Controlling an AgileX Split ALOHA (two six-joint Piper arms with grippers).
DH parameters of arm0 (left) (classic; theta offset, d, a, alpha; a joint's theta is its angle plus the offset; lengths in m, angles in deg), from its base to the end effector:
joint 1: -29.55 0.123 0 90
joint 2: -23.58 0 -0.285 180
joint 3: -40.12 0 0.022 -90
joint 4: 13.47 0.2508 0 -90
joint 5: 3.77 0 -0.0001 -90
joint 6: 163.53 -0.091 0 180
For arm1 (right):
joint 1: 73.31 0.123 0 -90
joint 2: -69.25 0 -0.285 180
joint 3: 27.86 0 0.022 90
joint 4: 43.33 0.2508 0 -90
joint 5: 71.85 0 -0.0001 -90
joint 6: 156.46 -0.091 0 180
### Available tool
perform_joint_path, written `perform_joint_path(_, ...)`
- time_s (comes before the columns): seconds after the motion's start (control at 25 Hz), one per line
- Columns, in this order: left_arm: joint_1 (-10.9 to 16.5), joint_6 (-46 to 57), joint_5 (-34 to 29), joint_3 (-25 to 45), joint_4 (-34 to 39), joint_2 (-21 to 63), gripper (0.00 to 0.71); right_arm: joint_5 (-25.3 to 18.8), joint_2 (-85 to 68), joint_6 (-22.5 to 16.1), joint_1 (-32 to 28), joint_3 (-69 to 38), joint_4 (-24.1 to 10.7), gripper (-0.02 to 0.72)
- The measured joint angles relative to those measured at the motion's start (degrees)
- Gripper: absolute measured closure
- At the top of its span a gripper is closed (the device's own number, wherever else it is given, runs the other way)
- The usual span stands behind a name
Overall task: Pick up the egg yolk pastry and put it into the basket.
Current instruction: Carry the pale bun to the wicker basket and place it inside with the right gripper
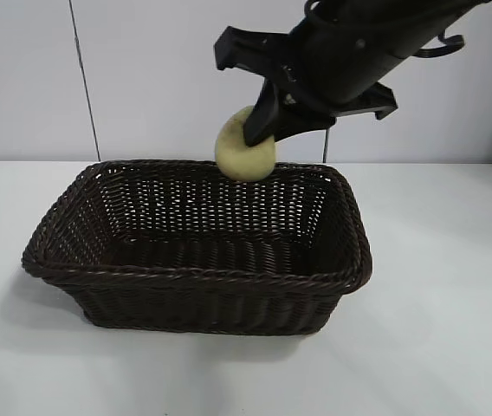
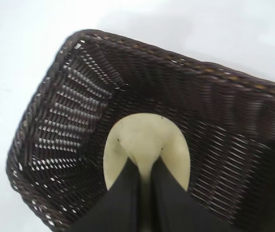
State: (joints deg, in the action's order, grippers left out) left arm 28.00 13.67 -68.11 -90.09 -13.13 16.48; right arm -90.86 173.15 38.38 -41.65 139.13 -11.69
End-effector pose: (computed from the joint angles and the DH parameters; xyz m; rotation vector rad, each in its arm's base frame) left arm -0.0070 0.0007 0.2664 0.0798 2.1144 0.0202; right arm 0.3044 0.2061 0.2443 -0.4265 2.3543 0.6010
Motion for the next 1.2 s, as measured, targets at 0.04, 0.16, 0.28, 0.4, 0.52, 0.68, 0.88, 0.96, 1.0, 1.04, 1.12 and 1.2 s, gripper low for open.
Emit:
perform_joint_path(0.04,0.0,0.0,0.0,0.0,0.0,0.0,0.148,0.9,1.0,0.0,0.9,0.0,0.2,0.680)
perform_joint_path(0.16,0.0,0.0,0.0,0.0,0.0,0.0,0.148,4.0,4.4,0.0,2.3,0.0,0.6,0.680)
perform_joint_path(0.28,0.0,0.0,0.0,0.0,0.0,0.0,0.148,6.5,8.3,0.0,2.5,0.0,1.0,0.680)
perform_joint_path(0.4,0.0,0.0,0.0,0.0,0.0,0.0,0.148,8.3,12.0,0.0,2.5,0.0,1.2,0.680)
perform_joint_path(0.52,0.0,0.0,0.0,0.0,0.0,0.0,0.148,9.4,14.4,0.0,2.5,0.0,1.5,0.674)
perform_joint_path(0.68,0.0,0.0,0.0,0.0,0.0,0.0,0.148,9.8,14.5,-0.1,2.5,0.0,1.8,0.542)
perform_joint_path(0.88,0.0,0.0,0.0,0.0,0.0,0.0,0.148,8.5,10.3,-0.1,2.5,0.0,1.8,0.290)
perform_joint_path(0.96,0.0,0.0,0.0,0.0,0.0,0.0,0.148,7.4,7.4,-0.1,2.4,0.0,1.8,0.267)
perform_joint_path(1.0,0.0,0.0,0.0,0.0,0.0,0.0,0.148,6.1,5.7,-0.1,2.3,0.2,1.8,0.261)
perform_joint_path(1.04,0.0,0.0,0.0,0.0,0.0,0.0,0.148,4.4,4.3,-0.2,2.0,0.7,1.8,0.258)
perform_joint_path(1.12,0.0,0.0,0.0,0.0,0.0,0.0,0.148,-1.3,2.4,-0.9,0.9,2.9,1.8,0.257)
perform_joint_path(1.2,0.0,0.0,0.0,0.0,0.0,0.0,0.148,-7.6,1.3,-1.5,-0.4,5.9,1.5,0.257)
